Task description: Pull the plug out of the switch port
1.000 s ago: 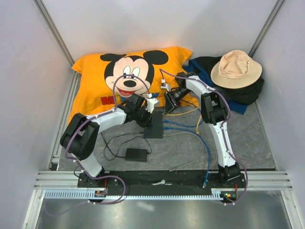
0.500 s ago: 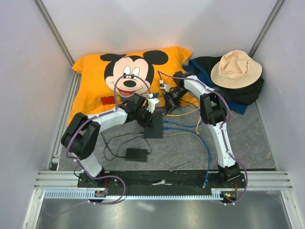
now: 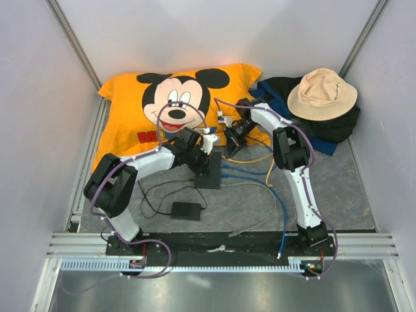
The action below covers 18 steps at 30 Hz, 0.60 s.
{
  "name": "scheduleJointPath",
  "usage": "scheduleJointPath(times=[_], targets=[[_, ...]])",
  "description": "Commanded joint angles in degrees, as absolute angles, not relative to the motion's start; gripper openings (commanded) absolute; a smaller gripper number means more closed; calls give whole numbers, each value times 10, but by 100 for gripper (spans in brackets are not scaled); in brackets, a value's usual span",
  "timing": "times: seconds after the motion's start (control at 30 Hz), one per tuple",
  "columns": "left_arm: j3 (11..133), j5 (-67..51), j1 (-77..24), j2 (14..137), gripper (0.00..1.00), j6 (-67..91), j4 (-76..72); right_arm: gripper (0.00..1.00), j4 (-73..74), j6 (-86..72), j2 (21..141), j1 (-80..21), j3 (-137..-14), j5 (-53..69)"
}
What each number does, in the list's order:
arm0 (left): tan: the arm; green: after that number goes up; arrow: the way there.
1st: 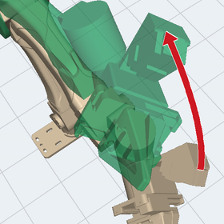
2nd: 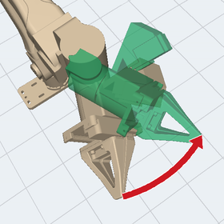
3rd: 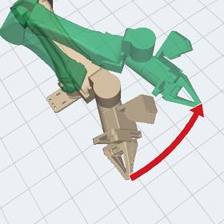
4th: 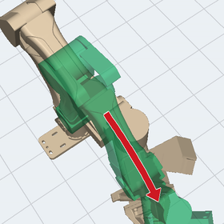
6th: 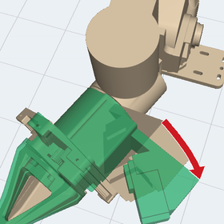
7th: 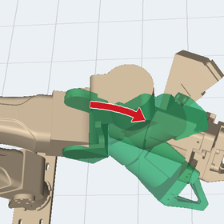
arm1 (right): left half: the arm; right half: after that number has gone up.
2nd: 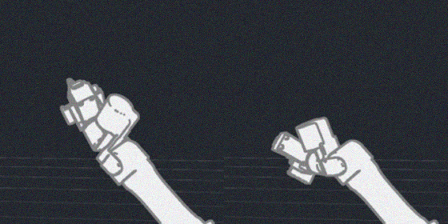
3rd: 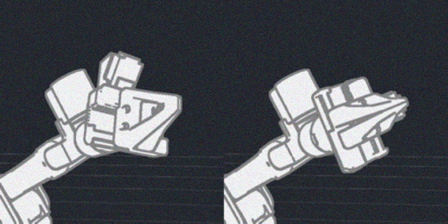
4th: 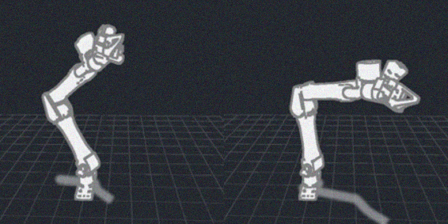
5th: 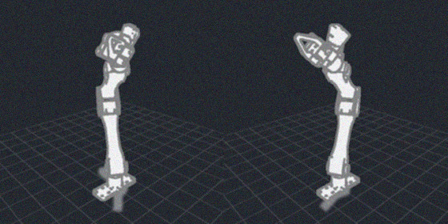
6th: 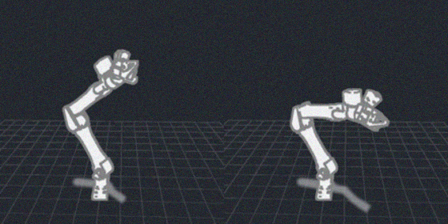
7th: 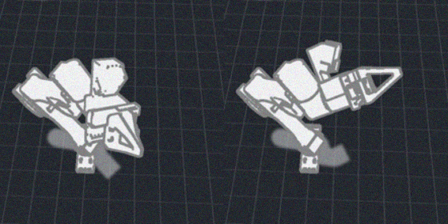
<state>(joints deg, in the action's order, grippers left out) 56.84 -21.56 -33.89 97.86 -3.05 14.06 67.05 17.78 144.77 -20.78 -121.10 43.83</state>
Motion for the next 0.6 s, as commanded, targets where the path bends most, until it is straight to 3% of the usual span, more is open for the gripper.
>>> scheduleJointPath(times=[0.0, 0.23, 0.57], targets=[[560, -164, -345, 1014, 2, -28, 175, 0, 704, 228, 1514, -205, -1195, 217], [562, -156, -352, 1015, 2, -30, 178, 0, 765, 286, 1517, -208, -1260, 164], [562, -160, -358, 1013, 2, -29, 174, 0, 726, 347, 1440, -179, -1203, 119]])
